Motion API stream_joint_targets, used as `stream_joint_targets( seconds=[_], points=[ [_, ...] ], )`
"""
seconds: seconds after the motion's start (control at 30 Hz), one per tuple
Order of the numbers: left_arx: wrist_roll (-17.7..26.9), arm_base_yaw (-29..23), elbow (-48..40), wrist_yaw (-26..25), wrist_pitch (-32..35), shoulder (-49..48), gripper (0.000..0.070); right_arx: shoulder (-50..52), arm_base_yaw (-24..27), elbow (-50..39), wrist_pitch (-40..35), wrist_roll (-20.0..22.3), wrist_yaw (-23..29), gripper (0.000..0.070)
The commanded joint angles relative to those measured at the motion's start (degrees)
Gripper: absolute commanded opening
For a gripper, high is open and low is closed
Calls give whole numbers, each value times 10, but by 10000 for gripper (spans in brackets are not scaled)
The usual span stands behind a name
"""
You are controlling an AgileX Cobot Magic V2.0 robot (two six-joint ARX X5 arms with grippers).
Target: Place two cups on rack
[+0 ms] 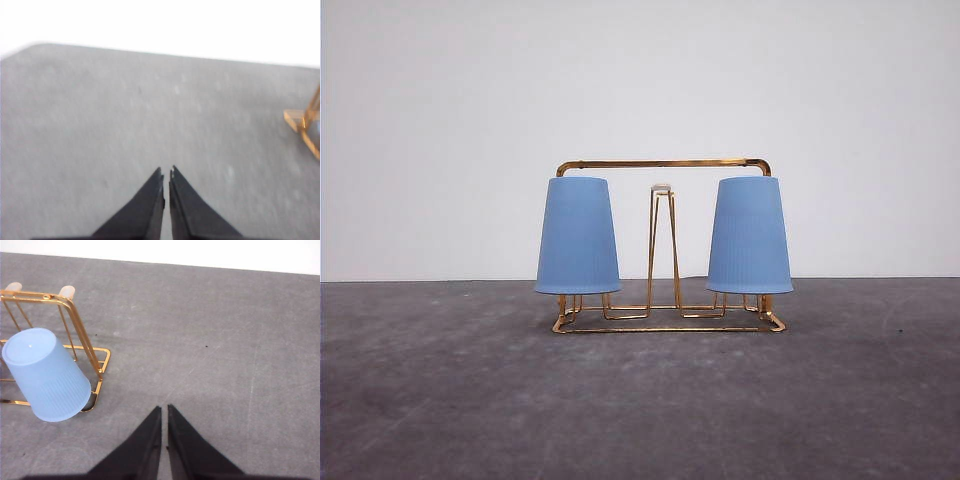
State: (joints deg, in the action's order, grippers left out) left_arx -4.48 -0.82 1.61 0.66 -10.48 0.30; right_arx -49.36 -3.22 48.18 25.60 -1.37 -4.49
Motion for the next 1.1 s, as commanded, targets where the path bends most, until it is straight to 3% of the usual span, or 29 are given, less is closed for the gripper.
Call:
stream_joint_targets(
  seconds=[0.0,0.87,1.07],
  points=[
    [-11,2,-9,1,-5,-2,0,-3,0,7,-9,-6,1,16],
    [-10,4,-9,0,-3,-1,0,0,-1,6,-31,2,1,16],
    [-10,4,-9,0,-3,-1,0,64,0,-58,-39,29,5,16]
  ],
)
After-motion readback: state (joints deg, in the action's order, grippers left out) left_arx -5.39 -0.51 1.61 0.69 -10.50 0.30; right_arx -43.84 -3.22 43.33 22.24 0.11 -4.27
